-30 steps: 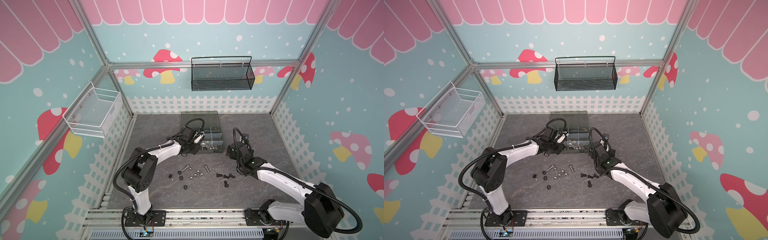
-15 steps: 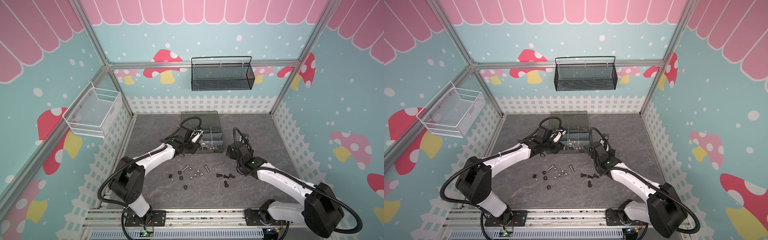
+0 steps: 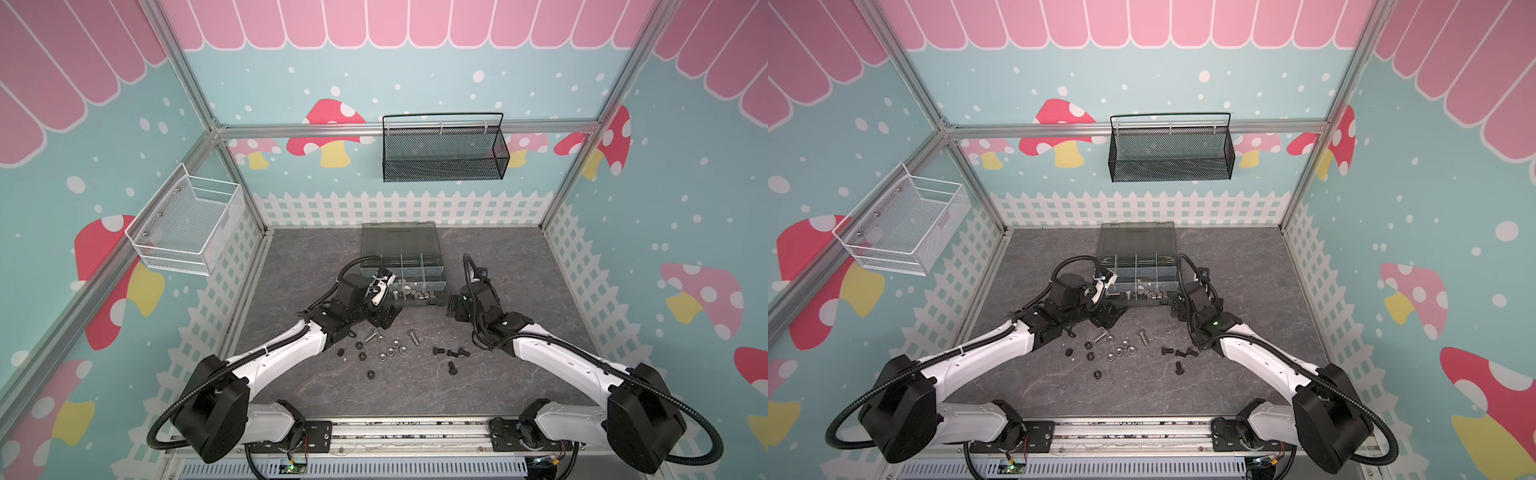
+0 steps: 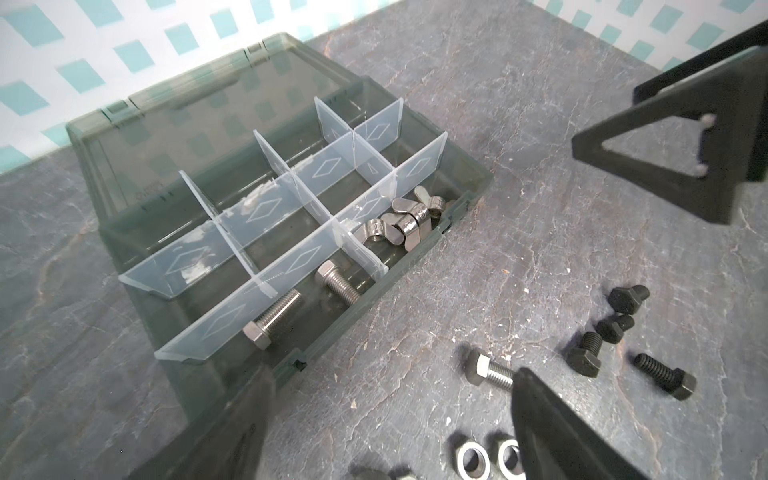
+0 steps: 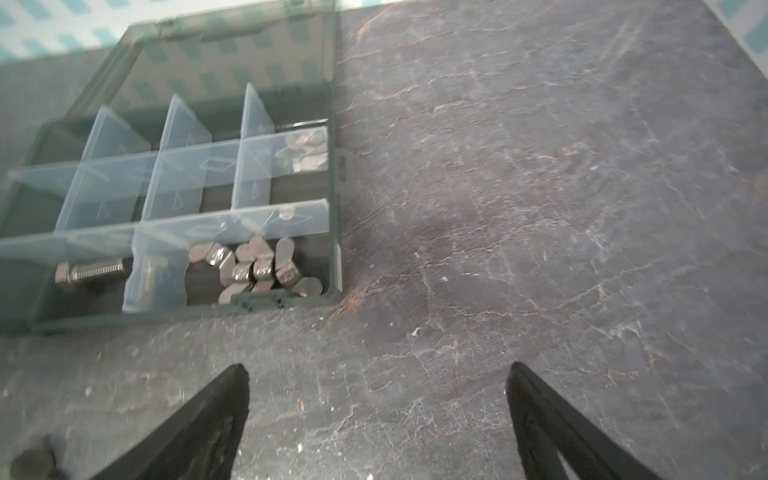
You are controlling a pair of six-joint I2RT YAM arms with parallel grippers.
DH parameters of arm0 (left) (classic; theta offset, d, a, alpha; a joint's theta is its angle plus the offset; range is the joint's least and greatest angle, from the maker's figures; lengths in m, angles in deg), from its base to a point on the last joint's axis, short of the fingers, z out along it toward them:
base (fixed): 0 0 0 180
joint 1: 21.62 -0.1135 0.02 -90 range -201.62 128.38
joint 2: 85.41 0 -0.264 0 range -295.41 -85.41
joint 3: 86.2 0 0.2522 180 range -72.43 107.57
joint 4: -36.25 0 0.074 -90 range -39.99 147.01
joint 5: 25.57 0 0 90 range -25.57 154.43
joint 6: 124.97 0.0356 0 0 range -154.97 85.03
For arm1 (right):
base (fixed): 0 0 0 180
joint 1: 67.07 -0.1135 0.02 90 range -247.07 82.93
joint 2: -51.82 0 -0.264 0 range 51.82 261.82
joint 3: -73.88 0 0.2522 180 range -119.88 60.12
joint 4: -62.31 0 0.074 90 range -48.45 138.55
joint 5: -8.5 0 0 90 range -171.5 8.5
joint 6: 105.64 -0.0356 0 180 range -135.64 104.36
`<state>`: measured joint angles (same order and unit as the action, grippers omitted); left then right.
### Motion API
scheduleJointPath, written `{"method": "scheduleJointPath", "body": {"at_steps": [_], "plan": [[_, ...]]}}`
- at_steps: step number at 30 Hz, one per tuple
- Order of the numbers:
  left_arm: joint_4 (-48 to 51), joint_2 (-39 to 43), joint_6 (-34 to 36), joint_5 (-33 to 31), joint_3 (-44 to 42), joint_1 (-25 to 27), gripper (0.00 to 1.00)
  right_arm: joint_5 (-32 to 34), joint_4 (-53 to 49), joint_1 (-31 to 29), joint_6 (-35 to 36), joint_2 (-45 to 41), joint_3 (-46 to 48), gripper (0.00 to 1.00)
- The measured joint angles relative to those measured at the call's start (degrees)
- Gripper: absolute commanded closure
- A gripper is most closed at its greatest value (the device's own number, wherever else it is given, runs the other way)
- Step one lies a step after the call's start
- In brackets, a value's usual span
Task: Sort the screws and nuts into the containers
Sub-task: 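Open the left gripper and withdraw it while the right gripper grasps a silver bolt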
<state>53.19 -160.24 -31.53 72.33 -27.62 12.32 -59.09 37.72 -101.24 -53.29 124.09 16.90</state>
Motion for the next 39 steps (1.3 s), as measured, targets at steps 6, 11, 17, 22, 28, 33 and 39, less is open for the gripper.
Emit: {"method": "scheduleJointPath", "body": {"at_steps": [6, 11, 17, 22, 28, 33, 39], "plan": [[-4.07, 6.75, -6.38, -2.47, -5.6, 0.0, 0.01, -6.03, -2.12, -1.44, 3.19, 3.15, -1.57, 0.13], [-4.35, 10.38, -11.23, -8.74, -8.28, 0.0, 0.01, -9.27, -4.57, -4.15, 4.68, 6.32, -3.89, 0.18], [-2.21, 12.68, -17.53, -17.86, -9.44, 0.0, 0.01, -12.52, -6.54, -8.11, 5.46, 9.81, -7.06, 0.28], [0.48, 12.59, -22.18, -25.31, -9.57, -0.09, 0.01, -15.28, -7.48, -11.04, 5.66, 13.84, -8.57, 0.37], [2.64, 11.08, -26.47, -29.86, -9.57, -0.57, 0.0, -17.62, -8.0, -14.38, 6.43, 19.21, -11.39, 0.5], [3.78, 10.32, -29.31, -30.99, -9.66, -1.75, 0.0, -18.08, -8.68, -15.54, 6.75, 22.67, -13.33, 0.56], [4.28, 10.27, -31.56, -30.82, -10.47, -3.63, 0.0, -17.99, -9.64, -15.56, 7.19, 25.94, -14.53, 0.69]]}}
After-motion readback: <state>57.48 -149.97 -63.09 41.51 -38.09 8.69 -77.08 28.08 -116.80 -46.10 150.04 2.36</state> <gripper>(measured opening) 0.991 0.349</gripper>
